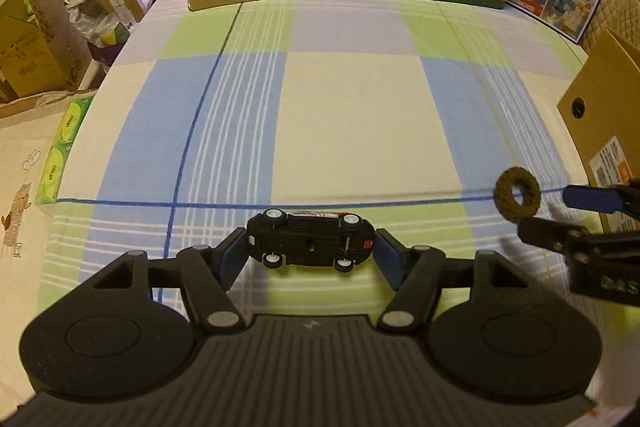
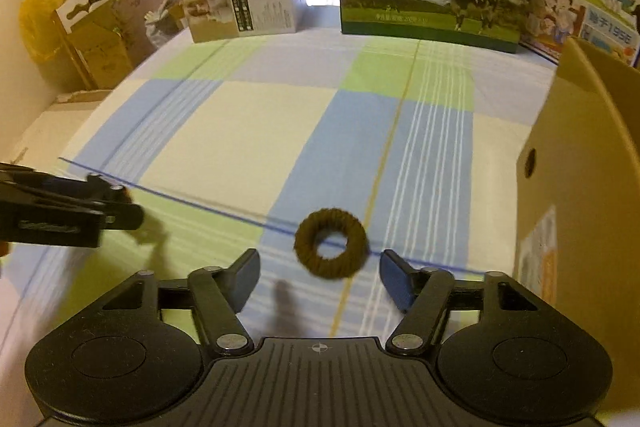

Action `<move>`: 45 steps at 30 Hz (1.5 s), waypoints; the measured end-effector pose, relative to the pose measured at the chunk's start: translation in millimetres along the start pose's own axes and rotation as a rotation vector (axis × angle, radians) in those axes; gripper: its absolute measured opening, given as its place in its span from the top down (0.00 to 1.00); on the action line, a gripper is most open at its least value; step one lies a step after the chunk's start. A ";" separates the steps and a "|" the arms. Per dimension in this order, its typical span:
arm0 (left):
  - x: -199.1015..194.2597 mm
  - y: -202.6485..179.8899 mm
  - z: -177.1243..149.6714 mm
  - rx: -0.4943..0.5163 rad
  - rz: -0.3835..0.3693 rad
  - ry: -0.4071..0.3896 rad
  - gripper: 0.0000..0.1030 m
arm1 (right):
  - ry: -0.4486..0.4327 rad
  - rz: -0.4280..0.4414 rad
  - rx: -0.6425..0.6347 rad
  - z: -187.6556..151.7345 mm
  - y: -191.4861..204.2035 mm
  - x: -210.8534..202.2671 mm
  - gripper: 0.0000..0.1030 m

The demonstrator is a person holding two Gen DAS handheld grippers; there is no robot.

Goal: Organize objects
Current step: 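Grasp black toy car with left gripper while right gripper moves toward brown ring, then grasp brown fabric ring with right gripper while left gripper holds the toy car, then carry toy car and brown ring over the cardboard box with both grippers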

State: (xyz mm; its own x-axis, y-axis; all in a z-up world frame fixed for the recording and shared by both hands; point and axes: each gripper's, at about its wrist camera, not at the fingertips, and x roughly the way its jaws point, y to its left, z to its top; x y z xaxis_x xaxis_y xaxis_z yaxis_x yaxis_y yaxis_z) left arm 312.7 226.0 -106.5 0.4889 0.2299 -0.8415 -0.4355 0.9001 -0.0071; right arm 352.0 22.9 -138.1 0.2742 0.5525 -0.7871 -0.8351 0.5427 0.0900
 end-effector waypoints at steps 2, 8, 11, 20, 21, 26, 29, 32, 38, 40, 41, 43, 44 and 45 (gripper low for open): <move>1.3 0.6 2.1 -0.005 0.001 0.001 0.38 | 0.009 -0.003 -0.008 2.4 -1.7 8.9 0.45; 4.3 -0.3 5.1 -0.006 0.005 0.002 0.38 | 0.023 -0.017 -0.017 5.4 -4.7 25.4 0.55; 6.8 -0.7 8.3 -0.005 0.006 0.004 0.38 | 0.016 -0.033 -0.063 5.0 -1.2 27.5 0.64; 3.6 -9.6 9.7 0.011 -0.002 0.004 0.37 | 0.029 -0.007 -0.095 1.9 1.4 20.6 0.85; 1.8 -11.1 10.0 0.013 -0.005 0.003 0.38 | 0.030 -0.003 -0.093 1.6 1.6 18.5 0.86; -8.5 -16.8 10.9 0.026 -0.012 -0.013 0.37 | 0.008 0.036 -0.066 1.8 2.7 -4.2 0.86; -17.0 -22.0 10.9 0.035 -0.016 -0.027 0.37 | -0.011 0.054 -0.057 2.3 4.7 -21.0 0.86; -27.5 -28.6 9.7 0.045 -0.024 -0.043 0.37 | -0.026 0.076 -0.039 2.3 4.7 -38.1 0.86; -54.9 -46.2 5.8 0.074 -0.055 -0.082 0.37 | -0.076 0.095 -0.006 -1.4 -1.3 -78.7 0.86; -65.0 -54.8 4.3 0.089 -0.071 -0.098 0.37 | -0.098 0.096 0.007 -4.1 -5.0 -93.7 0.86; -69.2 -59.1 3.9 0.096 -0.080 -0.105 0.37 | -0.107 0.096 0.014 -5.4 -7.5 -100.7 0.86; -79.0 -69.6 3.1 0.110 -0.101 -0.121 0.37 | -0.127 0.093 0.032 -9.4 -12.9 -115.5 0.86; -83.3 -74.3 2.9 0.116 -0.110 -0.128 0.37 | -0.134 0.092 0.040 -11.4 -15.8 -121.9 0.86; -88.0 -79.7 2.6 0.124 -0.120 -0.136 0.37 | -0.141 0.091 0.048 -13.7 -18.8 -128.3 0.86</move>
State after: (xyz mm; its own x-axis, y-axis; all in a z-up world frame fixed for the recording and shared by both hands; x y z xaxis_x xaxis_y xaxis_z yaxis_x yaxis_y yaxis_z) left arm 306.4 135.0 -30.5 0.6325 0.1589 -0.7581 -0.2761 0.9607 -0.0290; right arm 326.0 -66.9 -47.1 0.2654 0.6825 -0.6810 -0.8369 0.5137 0.1887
